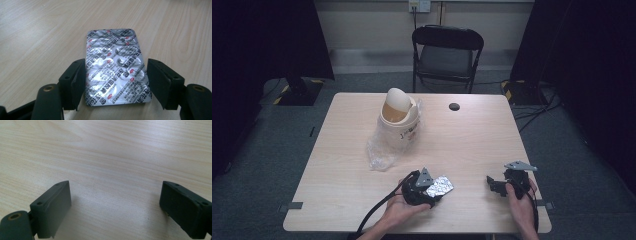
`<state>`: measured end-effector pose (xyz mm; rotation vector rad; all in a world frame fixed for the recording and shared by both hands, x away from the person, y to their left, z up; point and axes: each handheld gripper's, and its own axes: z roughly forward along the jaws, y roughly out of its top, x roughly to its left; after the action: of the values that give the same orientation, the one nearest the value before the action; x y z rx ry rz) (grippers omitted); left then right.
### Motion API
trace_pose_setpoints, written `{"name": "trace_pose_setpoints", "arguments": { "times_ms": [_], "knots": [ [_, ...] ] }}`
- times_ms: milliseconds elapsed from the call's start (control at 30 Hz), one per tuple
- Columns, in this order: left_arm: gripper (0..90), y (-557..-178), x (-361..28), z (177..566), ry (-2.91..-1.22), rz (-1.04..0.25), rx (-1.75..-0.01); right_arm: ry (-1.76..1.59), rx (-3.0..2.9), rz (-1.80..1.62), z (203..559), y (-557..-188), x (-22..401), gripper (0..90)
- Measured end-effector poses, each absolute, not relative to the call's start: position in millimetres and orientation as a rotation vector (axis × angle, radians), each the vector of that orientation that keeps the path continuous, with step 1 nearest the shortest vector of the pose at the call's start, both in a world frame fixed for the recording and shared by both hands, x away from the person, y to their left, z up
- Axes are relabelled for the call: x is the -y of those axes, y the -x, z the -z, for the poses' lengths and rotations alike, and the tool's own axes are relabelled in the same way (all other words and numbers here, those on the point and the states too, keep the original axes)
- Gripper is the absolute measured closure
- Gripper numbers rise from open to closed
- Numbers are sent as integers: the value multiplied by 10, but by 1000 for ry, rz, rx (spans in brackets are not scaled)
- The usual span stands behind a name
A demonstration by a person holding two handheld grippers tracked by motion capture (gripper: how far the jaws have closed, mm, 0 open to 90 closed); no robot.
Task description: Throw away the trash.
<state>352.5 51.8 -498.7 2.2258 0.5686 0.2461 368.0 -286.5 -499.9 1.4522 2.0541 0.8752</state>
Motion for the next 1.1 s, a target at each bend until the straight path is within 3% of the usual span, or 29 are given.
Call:
{"name": "trace_pose_setpoints", "arguments": {
  "times_ms": [1100],
  "knots": [
    [341,-3661,-672,4909,-2185,-171,-599,-1444,-2061,-880,4999,-3680,2862,96]
  ]
}}
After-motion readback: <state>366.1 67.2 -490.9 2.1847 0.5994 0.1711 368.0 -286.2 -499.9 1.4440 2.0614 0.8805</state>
